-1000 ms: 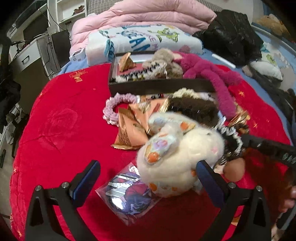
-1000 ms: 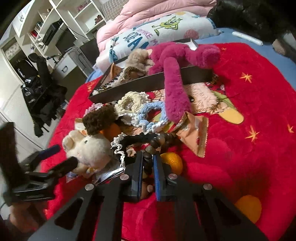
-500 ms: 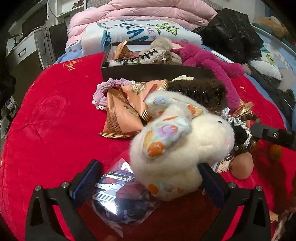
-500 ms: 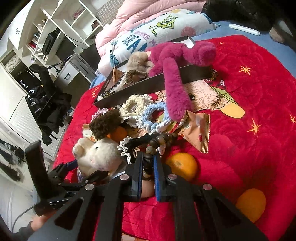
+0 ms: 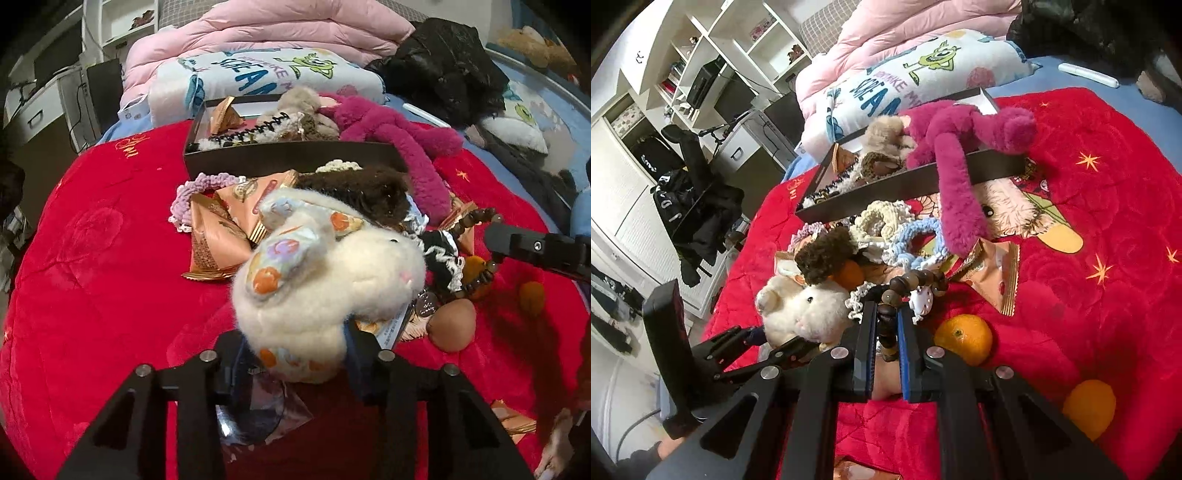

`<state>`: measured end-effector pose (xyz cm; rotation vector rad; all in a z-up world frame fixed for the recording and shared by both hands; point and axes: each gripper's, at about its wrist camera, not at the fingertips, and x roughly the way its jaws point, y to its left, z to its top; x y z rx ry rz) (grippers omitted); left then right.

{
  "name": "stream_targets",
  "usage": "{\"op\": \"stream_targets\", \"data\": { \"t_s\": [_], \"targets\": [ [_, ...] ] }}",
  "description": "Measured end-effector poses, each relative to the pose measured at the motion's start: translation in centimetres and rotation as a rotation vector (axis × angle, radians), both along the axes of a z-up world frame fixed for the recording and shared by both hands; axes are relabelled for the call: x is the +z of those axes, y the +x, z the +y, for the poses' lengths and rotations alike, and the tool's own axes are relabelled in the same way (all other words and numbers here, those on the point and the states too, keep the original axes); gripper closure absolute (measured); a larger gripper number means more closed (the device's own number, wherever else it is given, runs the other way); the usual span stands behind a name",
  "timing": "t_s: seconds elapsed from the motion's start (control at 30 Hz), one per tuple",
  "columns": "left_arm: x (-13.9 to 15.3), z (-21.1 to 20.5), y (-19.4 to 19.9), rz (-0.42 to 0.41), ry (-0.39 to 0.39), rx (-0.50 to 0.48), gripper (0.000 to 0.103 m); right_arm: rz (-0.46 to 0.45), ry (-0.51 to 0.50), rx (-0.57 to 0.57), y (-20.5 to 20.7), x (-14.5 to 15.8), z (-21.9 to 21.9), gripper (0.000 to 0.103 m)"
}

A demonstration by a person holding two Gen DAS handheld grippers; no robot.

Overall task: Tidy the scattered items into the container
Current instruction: 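Lift spotted white plush and bead bracelet with both tools toward the box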

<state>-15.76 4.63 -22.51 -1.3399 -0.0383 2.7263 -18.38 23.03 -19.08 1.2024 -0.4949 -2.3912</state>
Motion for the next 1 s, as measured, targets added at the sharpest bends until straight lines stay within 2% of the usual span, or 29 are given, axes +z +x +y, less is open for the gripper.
{"op": "stream_targets", "data": {
  "t_s": [0.23,0.43,0.63,1.0],
  "targets": [
    [1.3,0.4,0.4,0.047,-0.021,-0.007,0.065,0.035,-0.025,-0.017,0.2,1.7,0.8,0.092],
    [4.1,-0.2,1.1,0.125,-0.022,0.017,0.065,0.079,-0.048,-0.031,0.7,3.8,1.6,0.092],
    [6.5,-0.7,1.6,0.18,-0.012,0.036,0.065,0.091,-0.063,-0.033,1.0,4.7,2.0,0.092],
    [9.0,-1.9,2.8,0.182,0.011,0.052,0.065,0.108,-0.083,-0.028,1.3,5.7,2.0,0.092]
  ]
}}
